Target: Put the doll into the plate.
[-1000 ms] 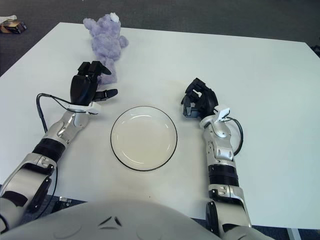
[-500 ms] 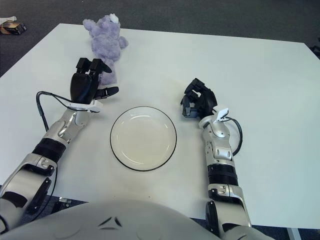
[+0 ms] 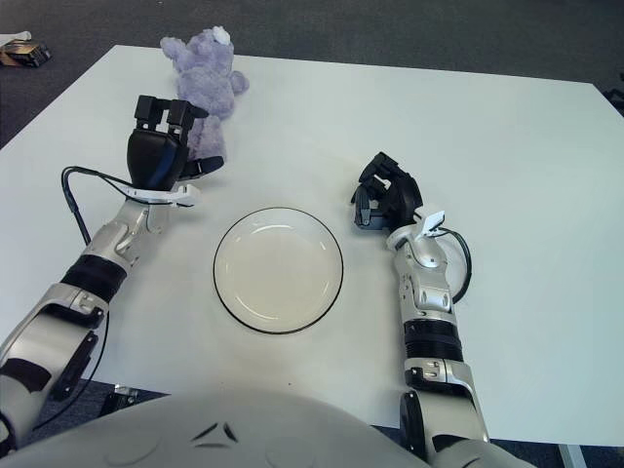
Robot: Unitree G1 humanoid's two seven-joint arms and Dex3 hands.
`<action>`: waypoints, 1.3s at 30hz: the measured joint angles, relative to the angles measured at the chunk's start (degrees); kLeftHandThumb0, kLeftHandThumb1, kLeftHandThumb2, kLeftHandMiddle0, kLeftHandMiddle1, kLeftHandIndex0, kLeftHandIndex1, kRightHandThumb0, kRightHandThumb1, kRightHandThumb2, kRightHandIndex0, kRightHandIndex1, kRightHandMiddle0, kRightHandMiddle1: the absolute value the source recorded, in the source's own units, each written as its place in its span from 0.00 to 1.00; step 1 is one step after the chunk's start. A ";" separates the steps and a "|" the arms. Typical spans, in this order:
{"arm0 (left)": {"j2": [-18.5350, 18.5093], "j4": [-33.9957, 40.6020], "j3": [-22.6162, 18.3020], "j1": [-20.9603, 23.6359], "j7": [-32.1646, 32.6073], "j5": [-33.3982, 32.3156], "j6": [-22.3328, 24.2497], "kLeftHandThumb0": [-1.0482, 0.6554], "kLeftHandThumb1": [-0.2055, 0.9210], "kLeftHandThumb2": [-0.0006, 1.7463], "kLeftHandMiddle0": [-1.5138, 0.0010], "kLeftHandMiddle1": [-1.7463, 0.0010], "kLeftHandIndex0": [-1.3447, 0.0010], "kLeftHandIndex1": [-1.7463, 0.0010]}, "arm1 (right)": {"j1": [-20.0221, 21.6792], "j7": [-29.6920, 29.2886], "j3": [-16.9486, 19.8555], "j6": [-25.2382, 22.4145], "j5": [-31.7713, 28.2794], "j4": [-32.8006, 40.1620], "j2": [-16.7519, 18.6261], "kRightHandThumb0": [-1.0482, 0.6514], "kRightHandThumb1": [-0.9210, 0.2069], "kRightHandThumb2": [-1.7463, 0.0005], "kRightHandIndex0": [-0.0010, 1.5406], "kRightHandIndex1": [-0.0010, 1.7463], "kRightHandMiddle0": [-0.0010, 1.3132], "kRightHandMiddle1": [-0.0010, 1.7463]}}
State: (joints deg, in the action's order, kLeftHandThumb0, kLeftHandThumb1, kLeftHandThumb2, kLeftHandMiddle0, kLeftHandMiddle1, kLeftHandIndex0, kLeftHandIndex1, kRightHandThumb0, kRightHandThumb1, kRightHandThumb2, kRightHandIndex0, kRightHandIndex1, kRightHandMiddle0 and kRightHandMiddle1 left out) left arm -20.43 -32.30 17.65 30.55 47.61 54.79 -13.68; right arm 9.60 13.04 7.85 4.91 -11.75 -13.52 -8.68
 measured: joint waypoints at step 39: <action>2.41 -4.92 3.29 7.50 -14.33 -2.82 21.04 0.00 1.00 0.45 1.00 1.00 1.00 1.00 | -0.05 0.26 -0.34 0.01 -0.28 0.19 -0.03 0.61 0.67 0.14 0.40 1.00 0.46 1.00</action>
State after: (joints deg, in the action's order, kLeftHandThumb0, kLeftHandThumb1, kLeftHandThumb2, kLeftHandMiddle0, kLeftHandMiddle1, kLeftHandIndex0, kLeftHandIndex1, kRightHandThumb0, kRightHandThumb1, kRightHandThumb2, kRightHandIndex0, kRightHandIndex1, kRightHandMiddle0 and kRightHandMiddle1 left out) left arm -18.02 -37.23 20.94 38.04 33.27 51.97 7.36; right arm 9.55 13.31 7.51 4.91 -12.02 -13.33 -8.71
